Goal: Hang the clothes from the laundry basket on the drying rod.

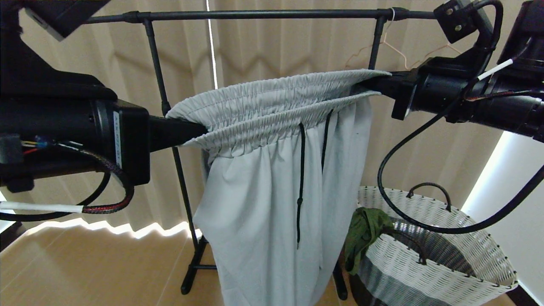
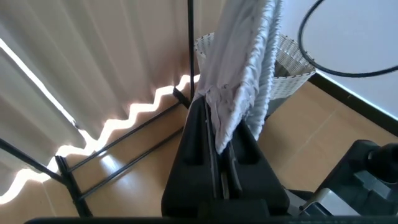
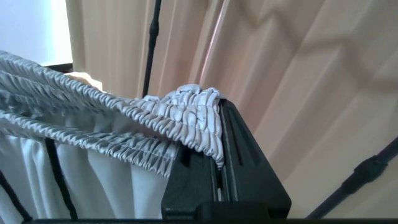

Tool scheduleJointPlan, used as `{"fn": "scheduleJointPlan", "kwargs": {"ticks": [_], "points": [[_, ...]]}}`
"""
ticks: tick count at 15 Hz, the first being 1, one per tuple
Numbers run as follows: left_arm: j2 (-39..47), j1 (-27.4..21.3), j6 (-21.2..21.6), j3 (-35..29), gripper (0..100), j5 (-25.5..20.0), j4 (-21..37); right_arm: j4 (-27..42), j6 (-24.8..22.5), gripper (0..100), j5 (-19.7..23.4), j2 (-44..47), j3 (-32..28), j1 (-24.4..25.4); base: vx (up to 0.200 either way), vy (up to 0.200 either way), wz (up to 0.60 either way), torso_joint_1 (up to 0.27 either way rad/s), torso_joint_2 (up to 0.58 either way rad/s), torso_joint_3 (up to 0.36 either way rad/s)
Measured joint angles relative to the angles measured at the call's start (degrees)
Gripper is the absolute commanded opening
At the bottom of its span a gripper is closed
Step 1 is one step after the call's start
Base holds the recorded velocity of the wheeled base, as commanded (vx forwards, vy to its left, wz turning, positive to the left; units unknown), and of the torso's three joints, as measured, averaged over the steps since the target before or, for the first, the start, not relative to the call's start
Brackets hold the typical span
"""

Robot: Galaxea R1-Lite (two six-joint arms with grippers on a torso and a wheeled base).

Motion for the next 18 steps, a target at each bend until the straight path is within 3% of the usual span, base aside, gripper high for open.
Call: {"fn": "scheduleJointPlan", "kwargs": {"ticks": [3,5,8,18], "points": [[0.2,0.4,1.2,-0.5,0,0.2,-0.6,0.9,0.0,0,-1.6,-0.7,0.2,-0.2,0.0,0.0,0.0,0.0,0.0,0.0],[1.3,2.6,4.4,-1.2,0,0.4,-1.2,1.7,-0.1,0,-3.1,-1.7,0.4,-0.6,0.0,0.0,0.0,0.0,0.0,0.0],[5.0,8.2,8.8,-1.5,0,0.9,-12.6,7.2,0.0,0,-3.9,-4.8,1.4,-1.0,0.0,0.0,0.0,0.0,0.0,0.0],[8.4,9.6,8.1,0.2,0,1.5,-14.5,8.5,-0.1,0,-5.1,-8.5,6.5,-0.8,0.0,0.0,0.0,0.0,0.0,0.0]]}}
